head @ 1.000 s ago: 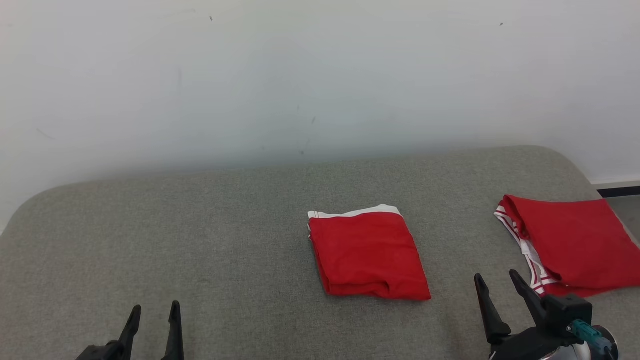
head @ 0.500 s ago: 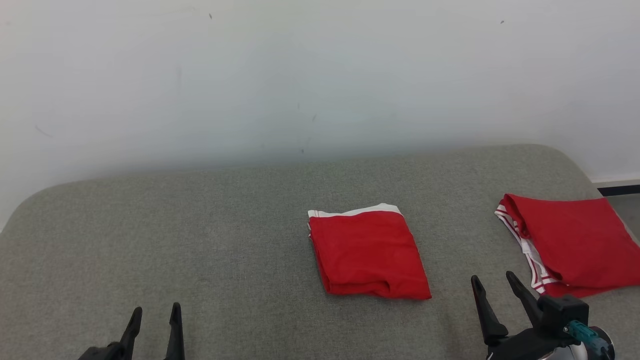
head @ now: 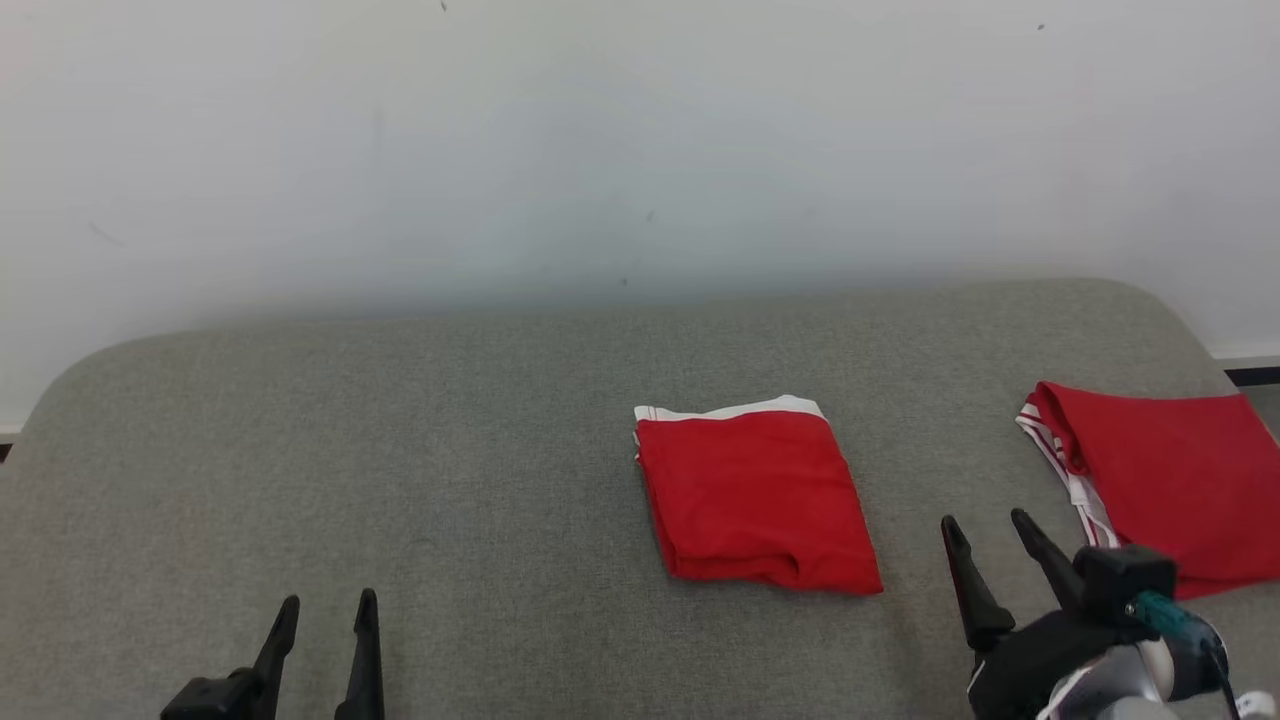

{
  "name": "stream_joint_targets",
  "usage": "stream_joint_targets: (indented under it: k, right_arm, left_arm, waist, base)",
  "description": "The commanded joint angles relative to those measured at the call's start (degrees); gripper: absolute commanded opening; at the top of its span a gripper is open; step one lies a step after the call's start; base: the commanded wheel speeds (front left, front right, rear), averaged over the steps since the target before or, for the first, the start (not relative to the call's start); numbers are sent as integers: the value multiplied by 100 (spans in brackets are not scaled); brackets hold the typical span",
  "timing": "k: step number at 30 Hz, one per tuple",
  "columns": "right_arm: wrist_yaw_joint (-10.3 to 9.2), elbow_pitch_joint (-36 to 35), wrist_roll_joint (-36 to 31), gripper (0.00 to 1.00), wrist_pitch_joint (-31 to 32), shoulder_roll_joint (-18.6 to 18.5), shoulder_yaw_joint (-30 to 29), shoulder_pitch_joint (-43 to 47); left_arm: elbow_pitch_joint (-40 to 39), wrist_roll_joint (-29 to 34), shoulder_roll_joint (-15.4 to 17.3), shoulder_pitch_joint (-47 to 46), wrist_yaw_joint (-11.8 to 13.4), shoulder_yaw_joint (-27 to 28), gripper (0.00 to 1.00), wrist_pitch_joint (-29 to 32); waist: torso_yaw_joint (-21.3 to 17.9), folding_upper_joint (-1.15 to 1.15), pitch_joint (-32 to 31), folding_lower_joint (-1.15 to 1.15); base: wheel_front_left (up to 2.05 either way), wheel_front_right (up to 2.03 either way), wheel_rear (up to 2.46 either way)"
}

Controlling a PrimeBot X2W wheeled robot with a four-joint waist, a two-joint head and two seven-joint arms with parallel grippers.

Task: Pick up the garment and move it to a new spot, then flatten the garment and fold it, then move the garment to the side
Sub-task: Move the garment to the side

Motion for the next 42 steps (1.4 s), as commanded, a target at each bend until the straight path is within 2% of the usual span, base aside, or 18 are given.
stream_joint_targets:
  k: [1, 7, 10, 13, 22, 27, 32, 33, 34, 42]
  right_arm:
    - [-15, 42, 64, 100, 143, -48, -29, -182]
    - [-15, 608, 322, 100, 1148, -27, -171, -1070]
    - [-15, 1014, 188, 100, 1607, -182, -196, -1631]
    - [-14, 1480, 149, 100, 1921, -138, -378, -2071]
    - [-14, 2513, -135, 100, 2241, -42, -652, -2682]
    - [-15, 3027, -241, 100, 2361, 5, -762, -2823]
    - [-15, 3538, -399, 100, 2764, 108, -768, -2799]
    - [-15, 3573, -403, 36, 2800, 134, -723, -2810]
    - [-15, 3578, -415, 0, 2816, 134, -663, -2821]
    - [-16, 3134, -441, 0, 2800, -242, 196, -3207]
  left_arm:
    - [-52, 22, -2, -98, -3, -31, 100, -1]
    - [-159, -5, -15, -266, -30, -233, 100, -1]
    - [-228, -40, -18, -440, -37, -347, 100, 0]
    - [-278, -135, -17, -612, -32, -493, 100, 0]
    - [-380, -301, -16, -889, 90, -780, 100, -1]
    - [-432, -337, -18, -944, 118, -834, 100, -1]
    - [-451, -355, -19, -958, 145, -867, 100, 0]
    - [-451, -360, -19, -954, 152, -868, 100, 0]
    - [-454, -365, -18, -944, 162, -865, 100, -1]
    - [-496, -424, -18, -775, 245, -760, 100, 0]
  waist:
    - [115, -1, 116, 0]
    - [417, -1, 430, 0]
    - [610, -1, 713, 0]
    - [805, -1, 970, 0]
    - [1161, -1, 1302, 0]
    - [1237, -1, 1404, 0]
    - [1247, -1, 1431, 0]
    - [1236, -1, 1428, 0]
    - [1219, -1, 1421, 0]
    - [899, -1, 1268, 0]
  base:
    - [0, 0, 0]
    - [0, 0, 0]
    - [0, 0, 0]
    - [0, 0, 0]
    - [0, 0, 0]
    - [0, 0, 0]
    - [0, 0, 0]
    - [0, 0, 0]
    - [0, 0, 0]
    - [0, 0, 0]
